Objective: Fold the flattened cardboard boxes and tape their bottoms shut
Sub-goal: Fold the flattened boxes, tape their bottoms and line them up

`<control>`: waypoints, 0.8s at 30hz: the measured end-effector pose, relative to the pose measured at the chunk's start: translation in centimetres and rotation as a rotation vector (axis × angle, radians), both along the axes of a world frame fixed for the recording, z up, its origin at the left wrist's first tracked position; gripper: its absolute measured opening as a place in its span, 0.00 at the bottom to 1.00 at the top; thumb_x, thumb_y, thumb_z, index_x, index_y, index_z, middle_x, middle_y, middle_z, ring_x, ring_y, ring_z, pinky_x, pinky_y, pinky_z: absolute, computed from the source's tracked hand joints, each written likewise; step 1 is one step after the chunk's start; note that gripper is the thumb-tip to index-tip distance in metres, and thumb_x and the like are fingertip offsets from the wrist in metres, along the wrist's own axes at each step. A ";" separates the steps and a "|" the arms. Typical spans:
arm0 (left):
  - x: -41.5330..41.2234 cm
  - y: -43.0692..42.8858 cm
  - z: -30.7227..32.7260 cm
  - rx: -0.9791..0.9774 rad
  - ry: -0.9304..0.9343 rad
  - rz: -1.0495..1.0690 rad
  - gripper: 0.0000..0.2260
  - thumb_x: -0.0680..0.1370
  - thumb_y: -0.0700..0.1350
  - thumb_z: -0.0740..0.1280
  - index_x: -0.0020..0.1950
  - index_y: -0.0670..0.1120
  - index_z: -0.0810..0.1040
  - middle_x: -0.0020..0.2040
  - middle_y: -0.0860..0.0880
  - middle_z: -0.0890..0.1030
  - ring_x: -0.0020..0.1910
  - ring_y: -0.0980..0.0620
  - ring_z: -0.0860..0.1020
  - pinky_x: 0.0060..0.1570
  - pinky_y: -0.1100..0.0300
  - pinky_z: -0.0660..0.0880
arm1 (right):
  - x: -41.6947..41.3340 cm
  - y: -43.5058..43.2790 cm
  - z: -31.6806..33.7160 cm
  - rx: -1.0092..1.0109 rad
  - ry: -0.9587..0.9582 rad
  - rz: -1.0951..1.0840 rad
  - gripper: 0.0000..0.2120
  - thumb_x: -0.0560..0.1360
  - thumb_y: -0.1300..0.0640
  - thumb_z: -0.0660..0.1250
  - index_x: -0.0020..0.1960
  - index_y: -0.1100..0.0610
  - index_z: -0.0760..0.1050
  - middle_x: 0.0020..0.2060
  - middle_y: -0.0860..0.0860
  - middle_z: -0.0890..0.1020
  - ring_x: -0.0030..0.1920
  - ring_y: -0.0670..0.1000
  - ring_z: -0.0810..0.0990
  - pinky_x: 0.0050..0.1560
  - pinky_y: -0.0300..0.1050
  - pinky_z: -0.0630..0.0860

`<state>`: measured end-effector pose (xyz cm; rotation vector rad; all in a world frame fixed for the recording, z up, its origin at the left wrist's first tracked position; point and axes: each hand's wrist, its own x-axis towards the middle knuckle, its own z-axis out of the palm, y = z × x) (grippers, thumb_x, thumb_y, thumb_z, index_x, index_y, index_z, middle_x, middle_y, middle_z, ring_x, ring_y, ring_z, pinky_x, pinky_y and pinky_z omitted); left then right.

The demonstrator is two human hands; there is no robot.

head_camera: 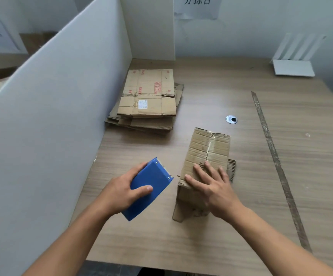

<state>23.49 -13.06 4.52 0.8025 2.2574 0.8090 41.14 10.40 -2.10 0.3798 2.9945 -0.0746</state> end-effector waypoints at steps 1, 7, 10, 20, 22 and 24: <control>0.1 -0.1 0.1 0.027 0.005 -0.016 0.28 0.72 0.59 0.70 0.67 0.77 0.62 0.57 0.69 0.78 0.55 0.61 0.78 0.55 0.61 0.74 | 0.3 0.2 0.0 0.005 0.031 -0.009 0.35 0.65 0.43 0.73 0.70 0.39 0.66 0.70 0.56 0.75 0.69 0.64 0.73 0.60 0.69 0.73; 0.6 0.3 0.0 0.087 0.090 -0.062 0.34 0.68 0.60 0.69 0.71 0.74 0.59 0.58 0.62 0.79 0.51 0.56 0.79 0.54 0.54 0.77 | 0.2 -0.3 -0.2 -0.041 0.100 -0.084 0.43 0.58 0.49 0.82 0.69 0.39 0.67 0.69 0.57 0.75 0.68 0.62 0.75 0.65 0.64 0.67; 0.9 0.3 -0.1 0.130 0.160 -0.084 0.34 0.70 0.58 0.71 0.69 0.78 0.57 0.56 0.65 0.77 0.48 0.56 0.79 0.51 0.55 0.77 | -0.1 0.1 -0.1 -0.037 0.087 -0.035 0.44 0.58 0.49 0.82 0.70 0.40 0.66 0.68 0.56 0.77 0.67 0.61 0.77 0.64 0.65 0.70; 1.4 0.2 -0.4 0.267 0.723 -0.384 0.28 0.78 0.62 0.63 0.77 0.64 0.60 0.46 0.55 0.80 0.38 0.51 0.77 0.33 0.55 0.75 | 1.9 3.4 1.7 -0.443 0.416 0.037 0.29 0.76 0.31 0.60 0.74 0.38 0.66 0.78 0.45 0.61 0.80 0.48 0.51 0.76 0.51 0.55; 1.4 0.5 0.0 0.274 0.759 -0.442 0.26 0.80 0.62 0.60 0.77 0.62 0.60 0.44 0.55 0.78 0.37 0.51 0.76 0.31 0.55 0.75 | 1.1 2.1 3.7 -0.634 0.550 -0.025 0.31 0.74 0.35 0.64 0.75 0.42 0.65 0.73 0.43 0.66 0.76 0.39 0.56 0.74 0.38 0.55; 1.5 0.9 0.4 0.272 0.774 -0.495 0.26 0.81 0.61 0.59 0.78 0.60 0.60 0.42 0.55 0.76 0.36 0.52 0.74 0.31 0.57 0.72 | 0.3 1.0 5.0 -0.770 0.554 -0.032 0.32 0.72 0.37 0.66 0.74 0.44 0.68 0.70 0.42 0.69 0.72 0.34 0.60 0.70 0.29 0.56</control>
